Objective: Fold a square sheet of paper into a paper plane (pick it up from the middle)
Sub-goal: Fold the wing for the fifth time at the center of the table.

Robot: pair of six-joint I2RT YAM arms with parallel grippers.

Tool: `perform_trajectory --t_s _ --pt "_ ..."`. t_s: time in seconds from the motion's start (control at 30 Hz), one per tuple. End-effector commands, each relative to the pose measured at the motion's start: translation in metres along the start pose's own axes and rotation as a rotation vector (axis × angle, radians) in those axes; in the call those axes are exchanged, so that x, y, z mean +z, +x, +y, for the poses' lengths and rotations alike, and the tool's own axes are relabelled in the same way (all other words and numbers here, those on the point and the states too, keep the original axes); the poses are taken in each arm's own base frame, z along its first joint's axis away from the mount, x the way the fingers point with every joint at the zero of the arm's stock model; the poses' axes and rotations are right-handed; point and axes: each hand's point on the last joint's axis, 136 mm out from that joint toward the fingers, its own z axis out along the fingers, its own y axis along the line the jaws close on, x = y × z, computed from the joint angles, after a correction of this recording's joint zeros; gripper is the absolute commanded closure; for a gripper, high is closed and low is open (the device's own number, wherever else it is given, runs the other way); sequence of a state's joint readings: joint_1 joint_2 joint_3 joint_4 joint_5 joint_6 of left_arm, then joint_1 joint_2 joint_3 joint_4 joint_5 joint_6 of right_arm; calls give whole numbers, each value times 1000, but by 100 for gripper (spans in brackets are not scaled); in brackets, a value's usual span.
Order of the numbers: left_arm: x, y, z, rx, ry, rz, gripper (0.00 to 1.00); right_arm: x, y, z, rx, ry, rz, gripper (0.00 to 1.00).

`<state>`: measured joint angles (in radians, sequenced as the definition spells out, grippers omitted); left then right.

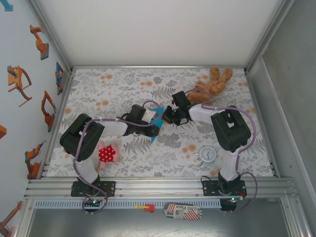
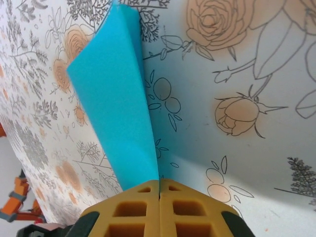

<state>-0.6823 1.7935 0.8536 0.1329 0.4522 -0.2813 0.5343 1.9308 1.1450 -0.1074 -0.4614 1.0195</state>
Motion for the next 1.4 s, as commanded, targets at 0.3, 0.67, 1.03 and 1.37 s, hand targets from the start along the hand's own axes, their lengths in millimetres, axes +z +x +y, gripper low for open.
perform_trajectory --t_s 0.3,0.67,1.03,1.37 --pt "-38 -29 -22 141 -119 -134 52 -50 -9 15 76 -60 -203 100" --pt "-33 -36 -41 298 -161 -206 48 -81 -11 -8 207 -42 -343 100" --pt "-6 -35 -55 474 -140 -206 48 -80 -8 -23 331 -65 -363 100" --pt "16 -28 -46 584 -208 -176 50 -79 -5 -26 364 -69 -356 100"
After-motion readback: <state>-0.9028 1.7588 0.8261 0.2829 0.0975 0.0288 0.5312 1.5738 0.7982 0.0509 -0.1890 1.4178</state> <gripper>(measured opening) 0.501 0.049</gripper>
